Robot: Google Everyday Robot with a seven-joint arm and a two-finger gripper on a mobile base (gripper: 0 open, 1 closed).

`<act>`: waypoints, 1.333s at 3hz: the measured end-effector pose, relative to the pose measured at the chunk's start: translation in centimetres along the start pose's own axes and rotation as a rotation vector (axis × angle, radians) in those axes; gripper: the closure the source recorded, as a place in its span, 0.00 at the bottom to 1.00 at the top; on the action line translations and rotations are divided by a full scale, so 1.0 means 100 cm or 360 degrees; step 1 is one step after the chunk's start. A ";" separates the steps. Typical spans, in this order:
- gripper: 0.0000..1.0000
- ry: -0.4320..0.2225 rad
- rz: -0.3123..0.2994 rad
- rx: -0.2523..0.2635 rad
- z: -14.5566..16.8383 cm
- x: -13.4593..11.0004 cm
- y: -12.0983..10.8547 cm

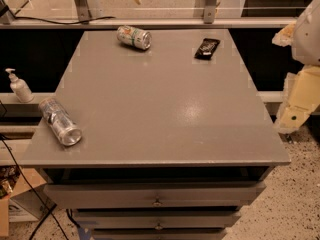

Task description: Pick 7up can

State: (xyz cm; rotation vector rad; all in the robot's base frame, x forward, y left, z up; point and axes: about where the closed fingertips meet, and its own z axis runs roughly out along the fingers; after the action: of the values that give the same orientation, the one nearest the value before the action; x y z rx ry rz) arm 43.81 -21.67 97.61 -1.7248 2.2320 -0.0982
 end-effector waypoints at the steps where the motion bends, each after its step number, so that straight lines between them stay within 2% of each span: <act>1: 0.00 0.0000 0.0000 0.0000 0.000 0.000 0.000; 2: 0.00 -0.0159 -0.0033 -0.0002 0.008 -0.025 -0.004; 3: 0.00 -0.0495 -0.0108 -0.0031 0.029 -0.077 -0.016; 4: 0.00 -0.0798 -0.0134 -0.0078 0.051 -0.123 -0.038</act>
Offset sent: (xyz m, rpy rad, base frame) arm 0.0370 0.0814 -0.0059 0.3077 -0.0808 0.1577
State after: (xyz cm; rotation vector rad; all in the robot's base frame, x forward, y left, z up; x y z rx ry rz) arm 51.56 -10.29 96.29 -1.6430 1.8083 0.3367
